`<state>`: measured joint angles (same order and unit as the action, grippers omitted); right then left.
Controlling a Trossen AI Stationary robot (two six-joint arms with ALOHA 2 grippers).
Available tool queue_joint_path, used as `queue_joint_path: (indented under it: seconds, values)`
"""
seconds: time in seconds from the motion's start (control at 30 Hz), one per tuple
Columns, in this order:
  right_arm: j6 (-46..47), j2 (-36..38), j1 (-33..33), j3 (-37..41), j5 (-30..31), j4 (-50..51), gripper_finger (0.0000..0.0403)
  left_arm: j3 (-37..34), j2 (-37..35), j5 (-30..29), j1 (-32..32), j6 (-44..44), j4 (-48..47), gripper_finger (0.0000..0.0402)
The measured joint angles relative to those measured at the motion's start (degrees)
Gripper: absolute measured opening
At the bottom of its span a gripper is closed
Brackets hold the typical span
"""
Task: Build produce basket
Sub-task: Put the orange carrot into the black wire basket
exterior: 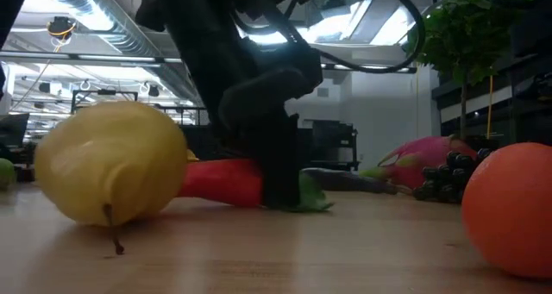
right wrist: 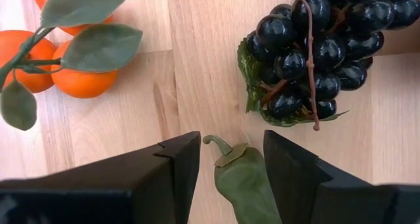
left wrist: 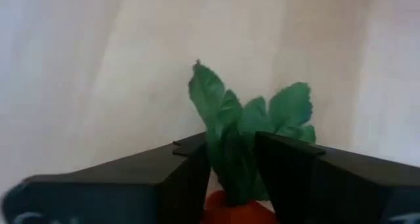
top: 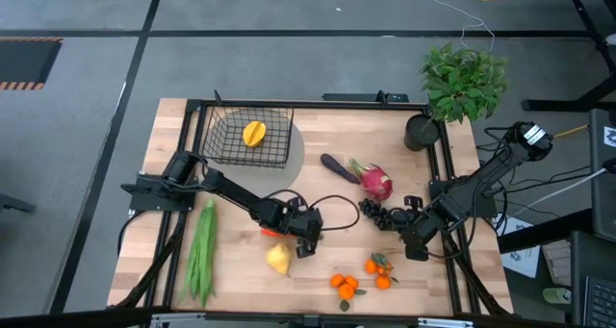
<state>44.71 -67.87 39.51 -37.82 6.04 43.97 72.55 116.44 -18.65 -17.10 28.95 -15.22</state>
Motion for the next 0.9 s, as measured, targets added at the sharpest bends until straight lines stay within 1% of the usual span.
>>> queue_joint_path:
  seconds: [0.07, 0.13, 0.17, 0.27, 0.4, 0.47, 0.57, 0.8, 0.9]
  values:
    - [0.0, 0.0, 0.0, 0.0, 0.0, 0.0, 0.0156, 0.1, -0.04, -0.91, 0.0, 0.67, 1.49, 0.0076]
    - [0.0, 0.0, 0.02, 0.0, 0.0, 0.0, 0.0156, 0.48, -0.01, -1.46, 0.0, 0.72, 1.95, 0.0032]
    - [0.0, 0.0, 0.01, 0.0, 0.0, 0.0, 0.0156, 0.85, 0.0, -1.74, 0.0, 0.68, 1.94, 0.0017]
    - [0.0, 0.01, 0.0, 0.0, 0.0, 0.0, 0.0156, 2.77, 0.0, -3.22, -0.15, -1.4, 1.27, 0.0004]
    - [-0.04, 0.0, 0.0, 0.0, 0.02, 0.0, 0.0156, 8.66, -0.63, -3.88, -0.47, -8.03, -6.59, 0.0001]
    - [-0.02, 0.0, 0.0, 0.0, 0.02, -0.02, 0.0156, 13.44, -0.88, -7.56, -0.62, -10.73, -11.24, 0.0]
    - [-0.02, 0.0, 0.01, 0.0, 0.02, 0.0, 0.0156, 21.84, -0.9, -14.38, -0.62, -14.08, -22.61, 0.0]
    - [-0.02, 0.0, 0.0, 0.0, 0.02, 0.0, 0.0156, 38.15, -1.09, -30.4, -0.53, -16.31, -42.68, 0.0]
    - [-0.02, 0.0, 0.01, 0.0, 0.02, -0.03, 0.0156, 44.38, -1.11, -35.6, 0.18, -16.55, -51.86, 0.0]
